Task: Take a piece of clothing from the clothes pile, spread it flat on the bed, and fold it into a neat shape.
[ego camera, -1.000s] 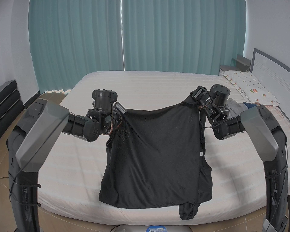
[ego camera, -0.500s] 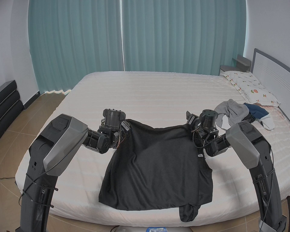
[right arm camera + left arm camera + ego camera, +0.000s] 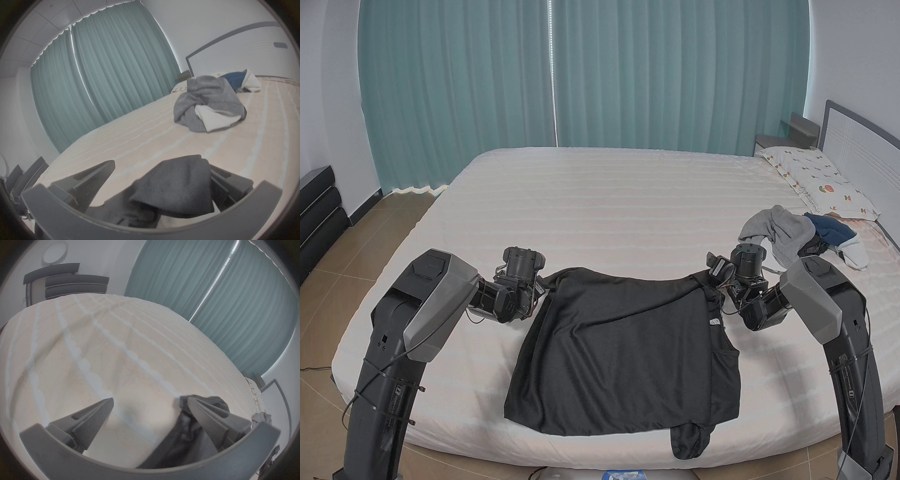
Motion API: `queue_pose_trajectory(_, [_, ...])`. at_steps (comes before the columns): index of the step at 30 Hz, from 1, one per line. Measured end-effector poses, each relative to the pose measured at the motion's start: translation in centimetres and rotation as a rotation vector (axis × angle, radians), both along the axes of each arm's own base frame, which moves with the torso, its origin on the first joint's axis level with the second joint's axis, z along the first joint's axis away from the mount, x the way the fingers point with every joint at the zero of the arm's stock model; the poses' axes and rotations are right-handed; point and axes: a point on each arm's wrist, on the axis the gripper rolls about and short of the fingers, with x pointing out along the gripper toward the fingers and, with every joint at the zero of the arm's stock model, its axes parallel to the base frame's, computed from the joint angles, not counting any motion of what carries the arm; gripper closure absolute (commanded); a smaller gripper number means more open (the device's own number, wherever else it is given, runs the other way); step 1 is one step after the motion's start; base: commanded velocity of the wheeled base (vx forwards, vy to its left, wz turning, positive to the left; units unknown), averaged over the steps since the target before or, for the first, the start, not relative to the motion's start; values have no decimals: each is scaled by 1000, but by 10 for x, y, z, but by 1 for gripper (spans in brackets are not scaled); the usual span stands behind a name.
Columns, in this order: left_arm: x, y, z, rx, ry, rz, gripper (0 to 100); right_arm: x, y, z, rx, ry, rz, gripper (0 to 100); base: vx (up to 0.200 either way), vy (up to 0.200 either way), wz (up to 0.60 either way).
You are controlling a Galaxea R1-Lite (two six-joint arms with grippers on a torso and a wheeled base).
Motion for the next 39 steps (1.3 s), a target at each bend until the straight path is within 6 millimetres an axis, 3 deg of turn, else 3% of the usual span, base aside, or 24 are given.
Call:
queue_pose_trajectory(5, [-3, 12, -4, -6, 26, 27, 0, -11, -10, -1, 56, 50, 39, 0, 0, 0, 0])
queue_pose_trajectory(11, [-19, 26, -8, -64, 93, 31, 0, -25, -23, 16, 197, 61, 85, 0, 0, 0, 0])
queue_pose_trajectory(18, [-55, 34, 8, -228, 157, 12, 0, -50, -42, 27, 255, 113, 100, 0, 0, 0, 0])
queue_pose_trajectory(24, [-94, 40, 16, -334, 154, -9, 0, -70, -44, 16, 326, 184, 103, 0, 0, 0, 0])
queue_pose_trajectory(29, [-118, 46, 23, -404, 42, -32, 0, -80, -43, 6, 390, 234, 102, 0, 0, 0, 0])
queue_pose_trajectory(33, [-139, 52, 25, -403, 4, -66, 0, -94, -46, 1, 424, 283, 115, 0, 0, 0, 0])
queue_pose_trajectory(39, [-175, 59, 19, -383, 101, -114, 0, -123, -54, 0, 472, 365, 157, 0, 0, 0, 0])
